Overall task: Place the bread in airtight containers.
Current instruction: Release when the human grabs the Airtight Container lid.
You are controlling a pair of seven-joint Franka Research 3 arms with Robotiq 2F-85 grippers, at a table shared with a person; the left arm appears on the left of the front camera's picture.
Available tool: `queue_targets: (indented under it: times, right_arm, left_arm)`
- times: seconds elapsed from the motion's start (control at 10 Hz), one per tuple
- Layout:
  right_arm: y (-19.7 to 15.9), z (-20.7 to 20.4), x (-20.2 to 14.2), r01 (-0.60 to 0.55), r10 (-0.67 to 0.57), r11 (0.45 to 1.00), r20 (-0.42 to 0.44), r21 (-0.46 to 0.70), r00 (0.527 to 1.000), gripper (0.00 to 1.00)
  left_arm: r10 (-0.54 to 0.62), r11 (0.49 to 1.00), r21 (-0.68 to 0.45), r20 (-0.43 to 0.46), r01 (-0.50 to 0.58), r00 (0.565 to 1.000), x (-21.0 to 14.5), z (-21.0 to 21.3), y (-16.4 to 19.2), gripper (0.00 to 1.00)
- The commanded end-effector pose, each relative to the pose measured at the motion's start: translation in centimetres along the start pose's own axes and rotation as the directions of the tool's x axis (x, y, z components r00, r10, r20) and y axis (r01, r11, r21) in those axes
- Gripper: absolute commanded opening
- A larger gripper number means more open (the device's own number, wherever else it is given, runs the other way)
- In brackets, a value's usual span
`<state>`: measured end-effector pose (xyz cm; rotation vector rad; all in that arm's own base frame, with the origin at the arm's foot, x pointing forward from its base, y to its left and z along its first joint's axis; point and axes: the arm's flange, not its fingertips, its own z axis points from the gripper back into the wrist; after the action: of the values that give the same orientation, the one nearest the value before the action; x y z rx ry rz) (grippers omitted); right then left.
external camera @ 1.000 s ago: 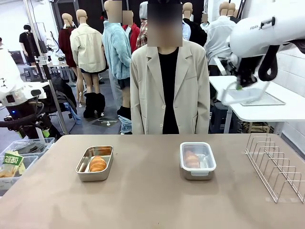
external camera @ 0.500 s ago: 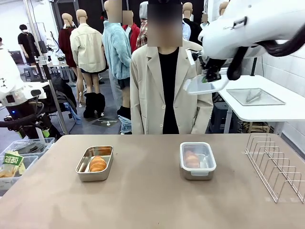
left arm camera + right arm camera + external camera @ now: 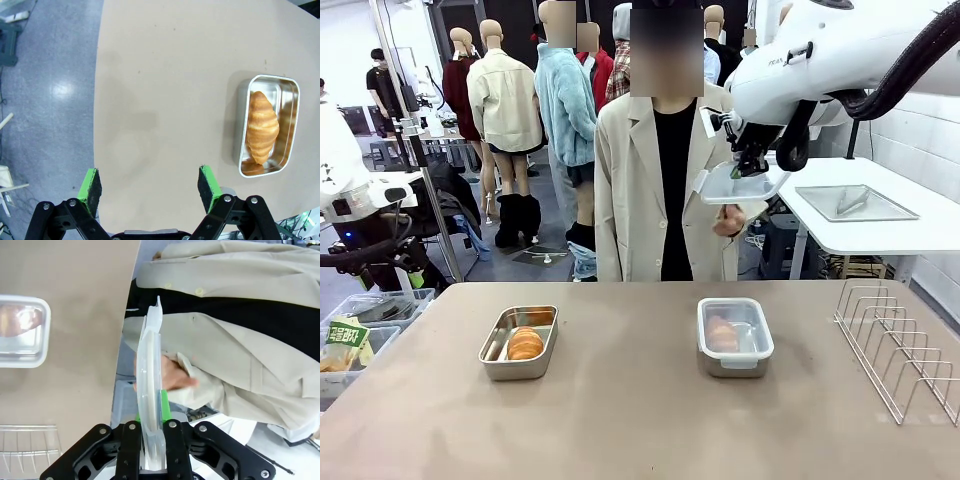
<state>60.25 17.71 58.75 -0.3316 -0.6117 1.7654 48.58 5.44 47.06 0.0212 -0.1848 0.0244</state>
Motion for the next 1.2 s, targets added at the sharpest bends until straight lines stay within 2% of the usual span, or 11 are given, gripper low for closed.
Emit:
queue_targets:
  times: [0.0, 0.6, 0.7, 0.9, 1.1]
  right_arm:
    - [-0.9, -0.1, 0.3, -0.002, 0.003, 1.0, -0.017, 0.027, 1.0, 0.0]
    - [-1.3, -0.6, 0.3, -0.005, 0.008, 0.998, -0.032, 0.068, 0.999, 0.0]
    - [-1.3, -0.6, 0.3, -0.003, 0.007, 0.996, -0.039, 0.086, 0.999, 0.1]
    - [-0.6, 0.7, -0.1, 0.011, -0.004, 0.993, -0.063, 0.116, 0.998, 0.48]
    - [0.2, 4.9, -2.8, 0.02, -0.009, 0.976, -0.052, 0.217, 0.999, 0.86]
  left_arm:
    - [0.008, 1.0, 0.007, 0.003, -0.008, 1.0, 0.0, 0.2, 0.1, 1.0]
    - [0.008, 1.0, 0.007, 0.003, -0.008, 1.0, 0.0, 0.2, 0.1, 1.0]
    - [0.008, 1.0, 0.007, 0.003, -0.008, 1.0, 0.0, 0.2, 0.1, 1.0]
    - [0.008, 1.0, 0.007, 0.003, -0.008, 1.0, 0.0, 0.2, 0.1, 1.0]
    - [0.008, 1.0, 0.007, 0.003, -0.008, 1.0, 0.0, 0.2, 0.1, 1.0]
